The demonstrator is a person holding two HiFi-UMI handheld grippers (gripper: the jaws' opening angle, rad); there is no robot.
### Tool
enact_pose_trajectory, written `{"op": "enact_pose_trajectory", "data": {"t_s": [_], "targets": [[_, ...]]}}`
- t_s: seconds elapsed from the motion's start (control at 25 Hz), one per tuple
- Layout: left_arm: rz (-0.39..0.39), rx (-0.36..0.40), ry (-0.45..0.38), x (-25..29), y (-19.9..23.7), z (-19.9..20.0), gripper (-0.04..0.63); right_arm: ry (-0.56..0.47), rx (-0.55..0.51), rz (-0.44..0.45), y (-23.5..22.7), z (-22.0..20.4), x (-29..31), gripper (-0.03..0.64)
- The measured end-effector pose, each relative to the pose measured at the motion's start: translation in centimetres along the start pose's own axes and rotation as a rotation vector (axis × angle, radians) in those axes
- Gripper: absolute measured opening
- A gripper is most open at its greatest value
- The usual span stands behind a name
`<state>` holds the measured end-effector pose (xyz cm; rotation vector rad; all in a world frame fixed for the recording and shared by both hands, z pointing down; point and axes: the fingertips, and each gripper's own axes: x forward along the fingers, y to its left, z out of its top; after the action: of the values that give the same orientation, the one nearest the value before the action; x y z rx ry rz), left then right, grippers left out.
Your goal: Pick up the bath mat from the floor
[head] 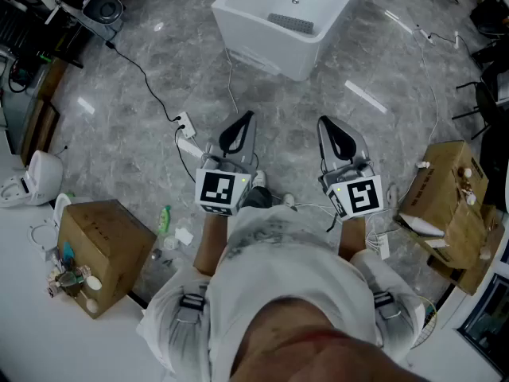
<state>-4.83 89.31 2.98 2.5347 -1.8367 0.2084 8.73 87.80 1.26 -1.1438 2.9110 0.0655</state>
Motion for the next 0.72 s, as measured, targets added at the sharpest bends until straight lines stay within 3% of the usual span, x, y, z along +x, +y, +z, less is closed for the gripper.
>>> {"op": "enact_pose_trajectory", "data": {"t_s": [0.36,0.72], "targets": [[0.007,-0.037,0.050,-3.3,-5.0,-1.1,0.005,-0.008,0.015,0.031,1.3,-0.2,-5.0,0.002],[0.004,-0.017,-0.005,-0.4,-1.8,-0.3,0.005,0.019,-0.027,0.050,0.9,-0.2,-0.8,0.002]]}}
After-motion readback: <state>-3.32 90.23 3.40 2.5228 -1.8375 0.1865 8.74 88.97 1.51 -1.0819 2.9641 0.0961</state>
